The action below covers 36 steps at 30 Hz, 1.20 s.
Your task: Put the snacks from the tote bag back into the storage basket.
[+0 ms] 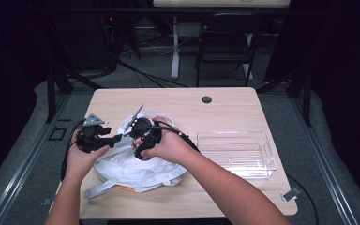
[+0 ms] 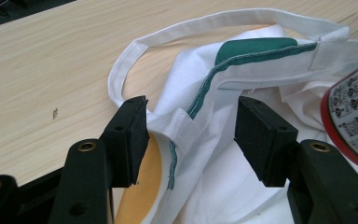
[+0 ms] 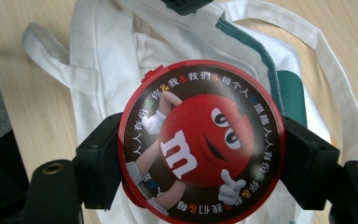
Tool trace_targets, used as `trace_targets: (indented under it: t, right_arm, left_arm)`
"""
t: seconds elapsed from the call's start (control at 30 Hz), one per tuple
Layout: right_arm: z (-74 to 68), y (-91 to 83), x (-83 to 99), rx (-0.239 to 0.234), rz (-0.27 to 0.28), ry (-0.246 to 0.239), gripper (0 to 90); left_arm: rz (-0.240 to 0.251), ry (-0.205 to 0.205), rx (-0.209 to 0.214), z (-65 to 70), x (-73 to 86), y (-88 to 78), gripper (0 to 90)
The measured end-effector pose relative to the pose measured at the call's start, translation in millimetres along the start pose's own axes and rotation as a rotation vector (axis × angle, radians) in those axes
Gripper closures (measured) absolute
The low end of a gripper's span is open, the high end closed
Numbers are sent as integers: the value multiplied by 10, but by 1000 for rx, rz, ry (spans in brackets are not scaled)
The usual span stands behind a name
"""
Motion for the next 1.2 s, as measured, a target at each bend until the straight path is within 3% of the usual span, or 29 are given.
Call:
trace_targets:
  t: [0.57, 1.2]
  right_arm:
    - [5, -116, 36, 2, -1, -9, 252]
    - [200, -323, 301, 28, -12, 24, 252]
  left_arm:
    - [-1, -5, -4, -7, 10, 4, 443]
    - [-2, 3, -16, -10, 20, -2, 442]
Point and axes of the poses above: each handheld gripper's, and its own axes: y roughly forward along the jaws, x roughly out of its underside, z roughly to its right, the point moved 4 cm from there along y, roughly forward along the jaws
